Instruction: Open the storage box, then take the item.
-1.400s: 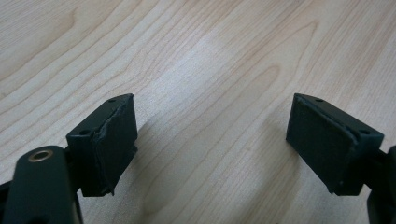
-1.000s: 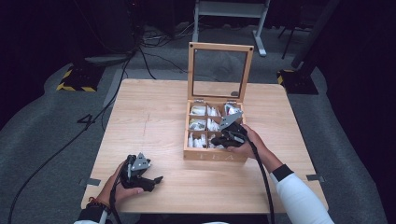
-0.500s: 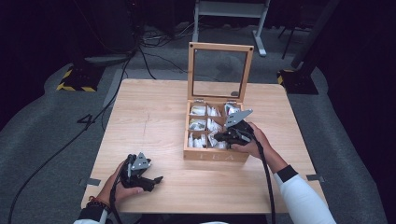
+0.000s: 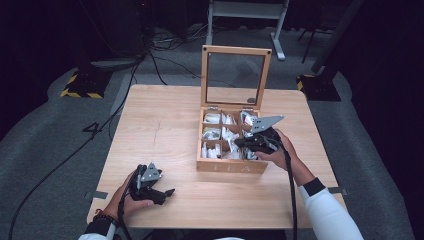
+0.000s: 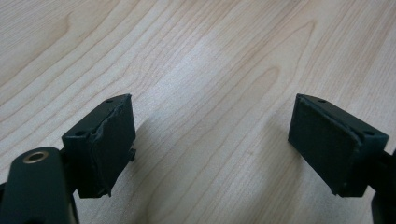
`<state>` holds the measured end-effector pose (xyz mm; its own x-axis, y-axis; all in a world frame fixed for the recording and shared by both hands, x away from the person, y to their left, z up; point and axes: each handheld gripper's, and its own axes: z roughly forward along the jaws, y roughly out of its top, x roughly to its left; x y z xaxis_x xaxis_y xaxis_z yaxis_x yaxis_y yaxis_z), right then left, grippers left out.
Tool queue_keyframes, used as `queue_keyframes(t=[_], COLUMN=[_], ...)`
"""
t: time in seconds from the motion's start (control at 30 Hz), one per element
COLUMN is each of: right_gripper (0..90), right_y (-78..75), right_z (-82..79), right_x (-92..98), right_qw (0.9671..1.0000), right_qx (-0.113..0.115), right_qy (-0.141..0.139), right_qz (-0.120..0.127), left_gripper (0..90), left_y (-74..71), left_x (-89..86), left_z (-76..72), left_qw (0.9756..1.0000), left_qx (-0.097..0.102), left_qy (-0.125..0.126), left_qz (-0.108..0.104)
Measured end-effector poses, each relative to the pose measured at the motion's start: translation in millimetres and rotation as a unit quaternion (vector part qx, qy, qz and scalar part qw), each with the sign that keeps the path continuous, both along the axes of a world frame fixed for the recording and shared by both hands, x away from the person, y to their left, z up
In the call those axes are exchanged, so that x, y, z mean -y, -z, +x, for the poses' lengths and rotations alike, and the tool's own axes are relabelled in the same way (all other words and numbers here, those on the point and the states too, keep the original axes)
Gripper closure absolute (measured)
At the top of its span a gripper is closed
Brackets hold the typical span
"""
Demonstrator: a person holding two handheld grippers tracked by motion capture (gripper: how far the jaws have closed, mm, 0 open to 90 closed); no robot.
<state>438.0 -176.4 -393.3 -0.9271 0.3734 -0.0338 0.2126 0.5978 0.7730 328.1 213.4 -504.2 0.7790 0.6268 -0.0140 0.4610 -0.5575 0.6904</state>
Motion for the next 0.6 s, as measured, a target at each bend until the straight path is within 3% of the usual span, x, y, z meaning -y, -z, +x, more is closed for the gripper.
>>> queue_keyframes(t=[0.33, 0.6], right_gripper=[90.0, 90.0], right_y=[-19.4, -26.0], right_z=[-14.9, -30.8], right_x=[15.9, 28.3], right_qw=[0.9993, 0.9984], right_qx=[0.022, 0.029], right_qy=[-0.002, -0.008], right_qz=[0.029, 0.047], left_gripper=[15.3, 15.3], left_y=[0.0, 0.0], left_x=[-0.1, 0.0], left_z=[-0.2, -0.3], left_qw=[1.0, 1.0], left_qx=[0.0, 0.0], left_qy=[0.0, -0.001], left_qz=[0.001, 0.001])
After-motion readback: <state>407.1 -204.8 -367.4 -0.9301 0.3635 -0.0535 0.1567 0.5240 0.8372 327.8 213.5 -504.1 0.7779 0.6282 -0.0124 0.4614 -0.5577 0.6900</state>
